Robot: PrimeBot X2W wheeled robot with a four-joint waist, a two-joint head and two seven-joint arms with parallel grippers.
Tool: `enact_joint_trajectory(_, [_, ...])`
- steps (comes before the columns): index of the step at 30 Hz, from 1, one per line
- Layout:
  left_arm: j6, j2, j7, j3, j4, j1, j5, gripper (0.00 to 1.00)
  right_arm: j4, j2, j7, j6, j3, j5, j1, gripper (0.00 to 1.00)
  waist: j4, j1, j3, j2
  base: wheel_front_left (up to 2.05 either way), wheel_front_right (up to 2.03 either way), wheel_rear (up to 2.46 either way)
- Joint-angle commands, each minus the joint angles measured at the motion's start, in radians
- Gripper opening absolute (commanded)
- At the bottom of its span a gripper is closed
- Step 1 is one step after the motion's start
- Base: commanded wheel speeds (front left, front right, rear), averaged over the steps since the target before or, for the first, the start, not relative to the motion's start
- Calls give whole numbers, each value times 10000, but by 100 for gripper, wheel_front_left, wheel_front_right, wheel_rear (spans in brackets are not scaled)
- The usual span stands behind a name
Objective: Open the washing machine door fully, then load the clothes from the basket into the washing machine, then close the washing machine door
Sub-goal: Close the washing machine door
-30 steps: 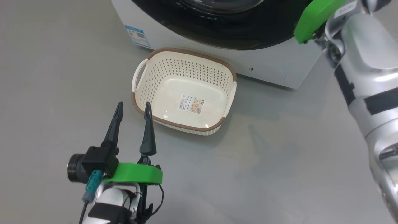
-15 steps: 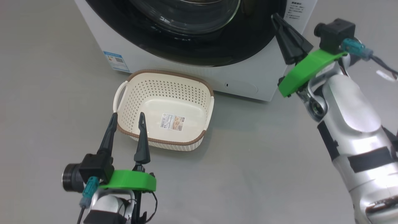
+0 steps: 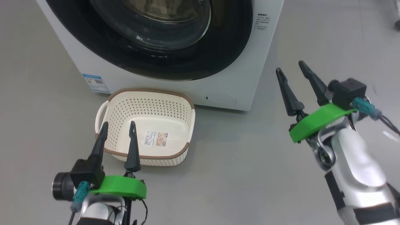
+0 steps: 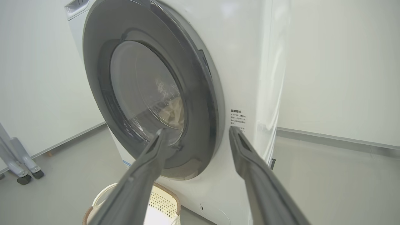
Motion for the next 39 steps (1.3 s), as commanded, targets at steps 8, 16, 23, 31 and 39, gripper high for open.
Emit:
enact_joint_trajectory(8, [-19,360,148,424,-267,147,-198,100,-1027,137,-93,-34,-691,-434,1762,100,-566,0,-624,-1,0,0,0])
enact_joint_trajectory(16, [65,533,272,442,-373,616,-305,100,-2290,137,125,-34,-1364,-754,3539,100,-1084,0,-1089,-1,0,0,0])
enact_joint_trajectory(23, [106,539,291,457,-449,807,-452,100,-3849,137,781,-34,-1727,-803,4589,100,-1245,0,-1220,-1,0,0,0])
enact_joint_trajectory(31, [157,550,285,464,-472,893,-560,100,-5334,137,1391,-34,-1926,-738,5354,100,-1297,0,-1208,-1,0,0,0])
enact_joint_trajectory(39, [206,607,267,494,-524,891,-611,100,-6020,137,1640,-34,-2135,-536,5725,100,-1319,0,-1138,-1,0,0,0])
